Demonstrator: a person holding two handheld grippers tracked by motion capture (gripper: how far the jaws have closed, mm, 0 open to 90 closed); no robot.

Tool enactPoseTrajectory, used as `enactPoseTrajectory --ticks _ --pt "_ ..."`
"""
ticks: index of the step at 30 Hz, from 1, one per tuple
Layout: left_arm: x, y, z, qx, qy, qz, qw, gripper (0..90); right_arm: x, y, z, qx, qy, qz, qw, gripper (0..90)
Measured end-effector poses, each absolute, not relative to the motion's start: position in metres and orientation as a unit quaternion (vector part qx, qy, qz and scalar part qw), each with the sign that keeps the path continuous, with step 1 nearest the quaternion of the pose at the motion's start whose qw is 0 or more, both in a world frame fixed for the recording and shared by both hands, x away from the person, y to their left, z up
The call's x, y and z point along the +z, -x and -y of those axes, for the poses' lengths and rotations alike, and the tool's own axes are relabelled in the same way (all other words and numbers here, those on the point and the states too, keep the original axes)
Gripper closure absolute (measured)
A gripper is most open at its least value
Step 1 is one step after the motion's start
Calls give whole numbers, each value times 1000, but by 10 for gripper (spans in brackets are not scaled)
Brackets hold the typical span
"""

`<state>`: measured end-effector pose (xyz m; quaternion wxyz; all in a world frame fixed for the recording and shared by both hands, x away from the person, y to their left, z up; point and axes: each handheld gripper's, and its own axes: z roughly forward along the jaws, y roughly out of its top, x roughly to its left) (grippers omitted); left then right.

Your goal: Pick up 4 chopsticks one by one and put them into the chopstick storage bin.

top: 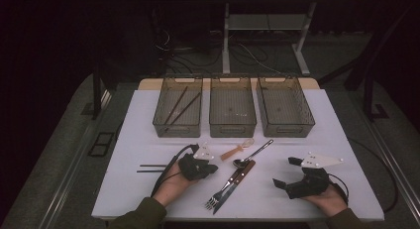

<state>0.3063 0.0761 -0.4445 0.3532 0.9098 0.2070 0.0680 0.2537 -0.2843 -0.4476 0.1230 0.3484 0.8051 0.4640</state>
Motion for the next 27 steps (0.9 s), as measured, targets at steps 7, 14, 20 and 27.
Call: enactPoseTrajectory --ticks 7,14,20,27 --pt "-446 -315 -76 73 -905 -218 359 899 -448 -254 284 464 -348 -805 123 16" --pt "-444 -325 -76 82 -905 -221 354 899 -448 -254 284 464 -349 -805 123 16" --pt "-446 -334 -77 85 -903 -231 353 899 -448 -254 284 464 -348 -805 123 16" --pt "-445 -344 -78 93 -901 -238 351 899 -448 -254 284 464 -349 -805 122 16"
